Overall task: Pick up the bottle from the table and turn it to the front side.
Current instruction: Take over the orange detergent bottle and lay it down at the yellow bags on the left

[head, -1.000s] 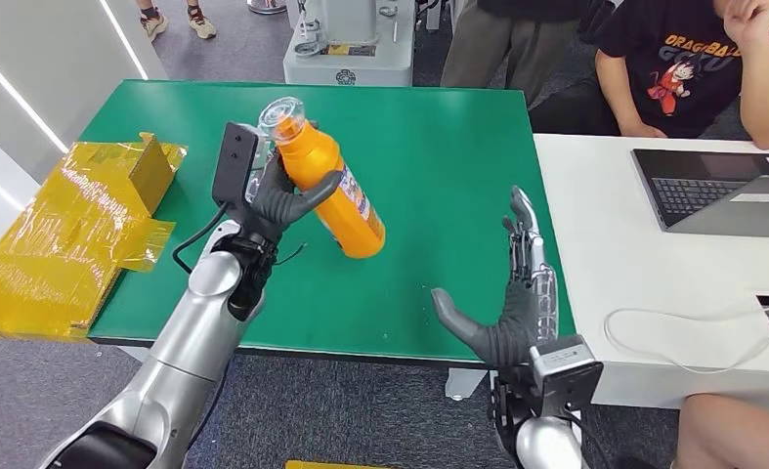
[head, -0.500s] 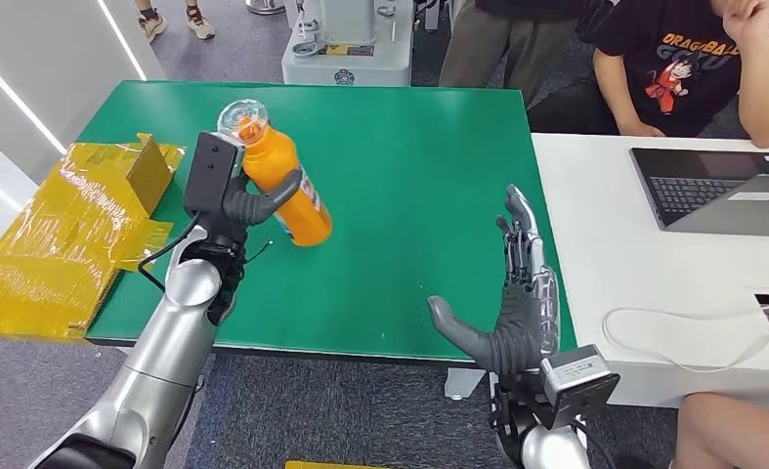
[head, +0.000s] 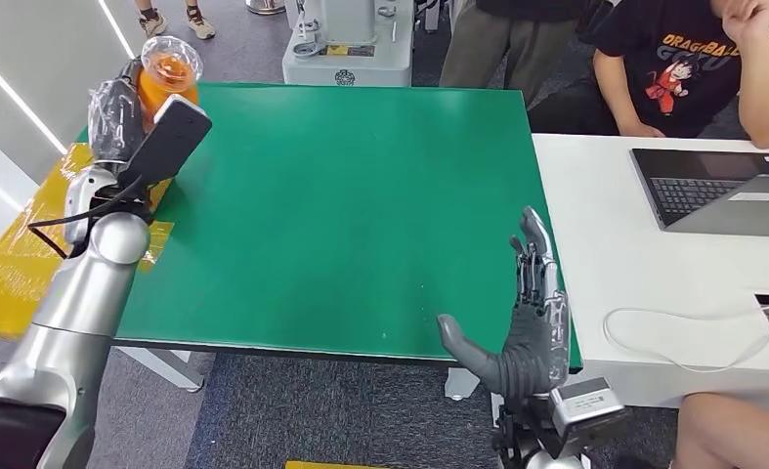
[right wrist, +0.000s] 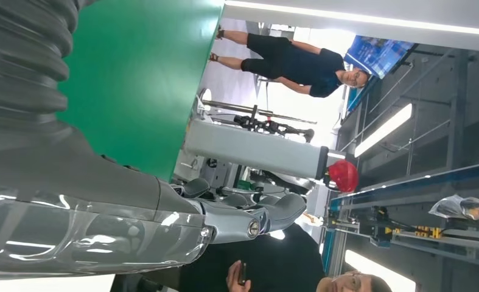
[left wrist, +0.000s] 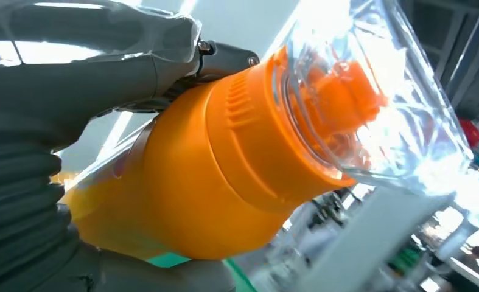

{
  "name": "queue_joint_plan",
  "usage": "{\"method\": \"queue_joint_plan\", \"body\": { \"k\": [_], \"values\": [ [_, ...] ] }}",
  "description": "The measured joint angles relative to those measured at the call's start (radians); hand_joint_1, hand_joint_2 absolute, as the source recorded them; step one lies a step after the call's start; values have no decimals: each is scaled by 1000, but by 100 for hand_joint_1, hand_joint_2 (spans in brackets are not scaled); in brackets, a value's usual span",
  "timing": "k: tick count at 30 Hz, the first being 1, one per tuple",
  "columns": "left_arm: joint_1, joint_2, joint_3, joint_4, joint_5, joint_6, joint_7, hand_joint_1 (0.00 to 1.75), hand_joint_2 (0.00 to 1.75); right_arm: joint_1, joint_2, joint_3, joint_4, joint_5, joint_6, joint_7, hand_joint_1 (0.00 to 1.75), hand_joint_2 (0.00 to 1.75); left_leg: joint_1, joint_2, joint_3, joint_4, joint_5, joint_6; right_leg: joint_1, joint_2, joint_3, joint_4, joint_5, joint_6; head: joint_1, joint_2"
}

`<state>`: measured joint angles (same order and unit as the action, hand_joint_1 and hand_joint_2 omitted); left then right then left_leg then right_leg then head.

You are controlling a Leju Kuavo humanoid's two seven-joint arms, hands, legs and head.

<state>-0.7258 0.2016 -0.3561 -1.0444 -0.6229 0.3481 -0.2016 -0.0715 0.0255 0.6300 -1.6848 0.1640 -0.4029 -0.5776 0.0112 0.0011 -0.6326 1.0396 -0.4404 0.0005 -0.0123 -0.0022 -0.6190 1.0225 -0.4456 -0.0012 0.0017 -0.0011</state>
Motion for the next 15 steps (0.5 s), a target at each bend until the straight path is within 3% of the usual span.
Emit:
{"method": "queue_joint_plan", "body": {
  "k": [7,15],
  "values": [
    [-30,45,-1,30,-50,-14,5,175,175,12,0,0,-17,4,7,3,0,175,0,0,0,0,0,0,0,0,0,0,0,0,0,0],
    [-92,88,-64,137,-285,-91,31,175,175,21,0,-4,-33,-8,33,6,0,175,0,0,0,0,0,0,0,0,0,0,0,0,0,0]
  ]
}}
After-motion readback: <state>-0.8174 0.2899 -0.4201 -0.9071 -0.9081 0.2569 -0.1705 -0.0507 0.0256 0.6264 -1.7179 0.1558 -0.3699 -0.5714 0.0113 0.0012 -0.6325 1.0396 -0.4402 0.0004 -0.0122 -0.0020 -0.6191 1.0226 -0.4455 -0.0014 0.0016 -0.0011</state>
